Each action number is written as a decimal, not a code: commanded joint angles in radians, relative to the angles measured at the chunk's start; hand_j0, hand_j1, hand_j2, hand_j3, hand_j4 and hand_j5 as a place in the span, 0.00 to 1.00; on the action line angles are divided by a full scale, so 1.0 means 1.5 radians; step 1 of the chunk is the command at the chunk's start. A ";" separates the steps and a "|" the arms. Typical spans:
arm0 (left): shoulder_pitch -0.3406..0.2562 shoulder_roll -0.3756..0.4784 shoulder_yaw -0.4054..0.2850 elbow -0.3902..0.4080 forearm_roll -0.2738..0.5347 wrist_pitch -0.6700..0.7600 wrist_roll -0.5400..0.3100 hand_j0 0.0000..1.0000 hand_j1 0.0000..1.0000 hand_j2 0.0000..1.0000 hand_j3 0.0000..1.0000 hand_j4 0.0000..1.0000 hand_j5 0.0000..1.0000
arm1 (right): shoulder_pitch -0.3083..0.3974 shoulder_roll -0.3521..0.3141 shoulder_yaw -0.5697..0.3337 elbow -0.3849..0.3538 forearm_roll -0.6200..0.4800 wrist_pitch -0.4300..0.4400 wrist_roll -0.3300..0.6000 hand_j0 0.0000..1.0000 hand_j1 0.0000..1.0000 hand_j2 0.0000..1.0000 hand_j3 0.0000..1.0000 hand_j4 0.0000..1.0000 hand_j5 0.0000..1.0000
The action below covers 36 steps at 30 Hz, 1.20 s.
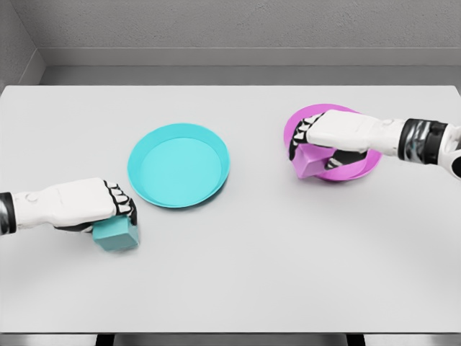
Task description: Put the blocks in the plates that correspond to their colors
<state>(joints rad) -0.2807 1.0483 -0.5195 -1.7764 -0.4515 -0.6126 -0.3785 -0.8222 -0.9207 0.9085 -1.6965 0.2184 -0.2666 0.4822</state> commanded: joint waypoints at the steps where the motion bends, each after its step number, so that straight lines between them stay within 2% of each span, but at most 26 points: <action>1: -0.001 0.002 0.010 0.001 0.005 0.001 0.003 0.46 0.46 0.46 0.46 0.46 0.46 | 0.000 0.000 -0.002 0.020 -0.001 0.021 0.000 0.57 0.57 0.57 0.57 0.57 0.57; 6: -0.002 0.011 0.042 0.003 0.016 0.001 0.002 0.45 0.45 0.45 0.45 0.45 0.45 | -0.009 0.003 -0.001 0.040 -0.002 0.062 -0.001 0.57 0.57 0.57 0.57 0.57 0.57; 8: -0.004 0.011 0.054 0.005 0.017 0.001 0.002 0.40 0.40 0.40 0.40 0.40 0.40 | -0.012 0.004 -0.002 0.046 -0.002 0.086 0.000 0.57 0.57 0.57 0.57 0.57 0.57; 13: -0.040 -0.002 0.054 0.020 0.017 0.001 0.003 0.40 0.40 0.40 0.40 0.40 0.40 | -0.017 0.007 -0.001 0.052 -0.002 0.158 -0.001 0.57 0.57 0.57 0.57 0.57 0.57; 18: -0.097 -0.065 0.043 0.067 0.011 0.001 0.002 0.40 0.40 0.40 0.40 0.40 0.40 | -0.019 0.014 0.000 0.058 -0.002 0.205 -0.002 0.57 0.57 0.57 0.57 0.57 0.57; 23: -0.135 -0.135 0.036 0.103 -0.022 0.001 -0.001 0.40 0.40 0.40 0.40 0.40 0.40 | -0.021 0.014 0.001 0.062 -0.003 0.214 -0.003 0.57 0.57 0.57 0.57 0.57 0.57; 26: -0.182 -0.171 -0.029 0.129 -0.028 0.001 -0.002 0.40 0.40 0.40 0.40 0.40 0.40 | -0.024 0.015 0.001 0.076 -0.002 0.214 -0.004 0.57 0.57 0.57 0.57 0.57 0.57; 29: -0.201 -0.191 -0.054 0.147 -0.031 0.001 -0.003 0.40 0.40 0.40 0.40 0.40 0.40 | -0.029 0.023 0.001 0.093 -0.002 0.214 -0.004 0.57 0.57 0.57 0.57 0.57 0.57; 30: -0.207 -0.213 -0.054 0.164 -0.047 0.001 -0.002 0.42 0.42 0.42 0.42 0.42 0.42 | -0.029 0.023 0.001 0.097 -0.002 0.215 -0.004 0.57 0.57 0.57 0.57 0.57 0.57; 31: -0.214 -0.224 -0.054 0.172 -0.049 0.001 -0.002 0.48 0.48 0.48 0.48 0.48 0.48 | -0.029 0.023 0.001 0.101 -0.002 0.223 -0.005 0.57 0.57 0.57 0.57 0.57 0.57; 32: -0.215 -0.225 -0.054 0.172 -0.048 0.001 -0.002 0.68 0.68 0.68 0.68 0.68 0.68 | -0.029 0.024 0.002 0.101 -0.001 0.226 -0.005 0.57 0.57 0.57 0.57 0.57 0.57; 33: -0.221 -0.227 -0.053 0.172 -0.048 0.001 -0.001 0.95 0.95 0.95 0.95 0.95 0.95 | -0.029 0.024 0.002 0.101 -0.001 0.226 -0.005 0.58 0.58 0.58 0.58 0.58 0.58; 34: -0.223 -0.238 -0.053 0.172 -0.049 0.001 -0.001 1.00 1.00 1.00 1.00 1.00 1.00 | -0.029 0.024 0.002 0.101 -0.001 0.226 -0.004 0.61 0.61 0.61 0.61 0.61 0.61; 35: -0.223 -0.239 -0.051 0.172 -0.049 0.001 -0.001 1.00 1.00 1.00 1.00 1.00 1.00 | -0.029 0.024 0.002 0.101 -0.003 0.227 -0.005 0.76 0.76 0.76 0.76 0.76 0.76; 36: -0.223 -0.239 -0.050 0.172 -0.046 0.001 0.000 1.00 1.00 1.00 1.00 1.00 1.00 | -0.029 0.024 0.002 0.100 -0.001 0.228 -0.006 0.96 0.96 0.96 0.96 0.96 0.96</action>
<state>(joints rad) -0.6151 0.7042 -0.5949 -1.5242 -0.5275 -0.6134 -0.3811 -0.8652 -0.8849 0.9116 -1.5479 0.2151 0.0715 0.4743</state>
